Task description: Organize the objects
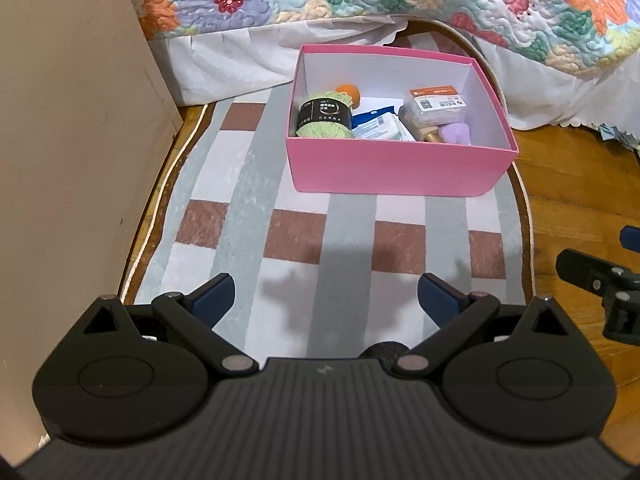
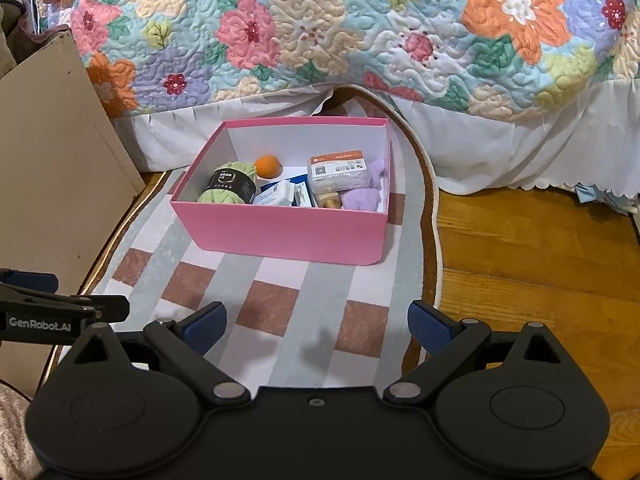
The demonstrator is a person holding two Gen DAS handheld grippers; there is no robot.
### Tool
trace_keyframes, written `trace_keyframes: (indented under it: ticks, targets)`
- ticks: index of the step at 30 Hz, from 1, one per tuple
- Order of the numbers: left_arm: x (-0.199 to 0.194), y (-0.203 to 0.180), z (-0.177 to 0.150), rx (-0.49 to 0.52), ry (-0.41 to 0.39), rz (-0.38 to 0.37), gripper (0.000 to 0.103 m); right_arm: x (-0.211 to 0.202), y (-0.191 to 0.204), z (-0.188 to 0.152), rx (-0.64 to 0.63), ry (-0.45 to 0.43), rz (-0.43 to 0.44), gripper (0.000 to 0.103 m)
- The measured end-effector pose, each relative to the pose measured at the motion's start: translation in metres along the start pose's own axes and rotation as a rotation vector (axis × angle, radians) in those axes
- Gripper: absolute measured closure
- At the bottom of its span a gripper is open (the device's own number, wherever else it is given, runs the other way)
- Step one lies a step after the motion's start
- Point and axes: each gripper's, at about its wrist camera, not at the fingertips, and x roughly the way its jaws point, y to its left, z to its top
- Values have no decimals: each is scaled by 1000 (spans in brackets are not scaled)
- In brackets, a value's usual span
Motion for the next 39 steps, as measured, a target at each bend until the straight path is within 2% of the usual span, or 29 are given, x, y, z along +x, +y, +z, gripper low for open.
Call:
trace_keyframes:
  ticks: [7,29,39]
  targets:
    - [3,1,-1,-10,2,5,4,1,-2,3,-1,-6,5,4]
    - [19,-1,1,3,50,6,4,15,-1,1,5,45,-69,4]
    - [19,-1,2,8,55,3,4,18,-4,0,10,60,-68,4]
